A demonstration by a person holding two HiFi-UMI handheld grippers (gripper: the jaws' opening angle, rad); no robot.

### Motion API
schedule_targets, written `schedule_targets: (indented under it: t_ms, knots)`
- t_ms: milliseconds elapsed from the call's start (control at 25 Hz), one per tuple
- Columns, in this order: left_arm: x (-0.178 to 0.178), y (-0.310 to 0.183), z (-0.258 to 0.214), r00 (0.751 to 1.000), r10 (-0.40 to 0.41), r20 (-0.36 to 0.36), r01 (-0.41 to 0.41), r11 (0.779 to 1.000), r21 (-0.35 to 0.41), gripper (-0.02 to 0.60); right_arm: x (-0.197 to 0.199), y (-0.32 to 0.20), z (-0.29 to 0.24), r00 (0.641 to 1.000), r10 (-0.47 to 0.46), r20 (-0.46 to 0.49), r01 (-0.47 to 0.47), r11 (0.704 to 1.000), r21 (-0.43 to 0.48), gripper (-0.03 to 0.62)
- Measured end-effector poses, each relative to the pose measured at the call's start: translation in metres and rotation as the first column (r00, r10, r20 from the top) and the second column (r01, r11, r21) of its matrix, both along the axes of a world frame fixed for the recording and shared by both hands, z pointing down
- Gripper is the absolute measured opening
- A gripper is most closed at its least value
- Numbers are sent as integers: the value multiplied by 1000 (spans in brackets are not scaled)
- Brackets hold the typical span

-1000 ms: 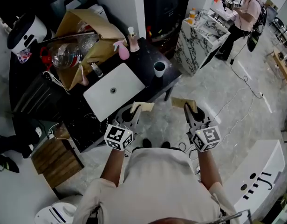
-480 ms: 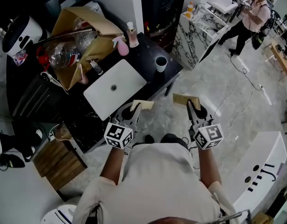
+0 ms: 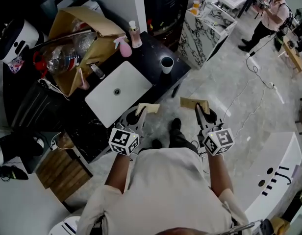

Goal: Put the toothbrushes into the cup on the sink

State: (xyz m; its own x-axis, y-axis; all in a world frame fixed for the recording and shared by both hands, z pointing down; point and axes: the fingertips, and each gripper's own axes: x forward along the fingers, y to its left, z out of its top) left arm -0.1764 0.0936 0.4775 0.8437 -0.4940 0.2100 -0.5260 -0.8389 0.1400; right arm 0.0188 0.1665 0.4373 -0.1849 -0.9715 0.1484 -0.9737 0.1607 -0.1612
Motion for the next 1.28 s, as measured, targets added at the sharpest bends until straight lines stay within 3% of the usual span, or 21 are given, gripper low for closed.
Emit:
schedule_targets:
  t_ms: [400,800,1280]
  knots:
    - [29,-45,6,999,-42,10,43,999,-21,32,33,-54,7,999,-34,9,34,999,-12,71]
    - [65,-113,14,992,-115,48,117,992,-50,32,72,-134,23,991,-127,52,129,991,-47,71]
    - [111,-179,10,965,-254,68,258,964,-58,32,122,-228,34,959,-272,82,278,958,-76,71]
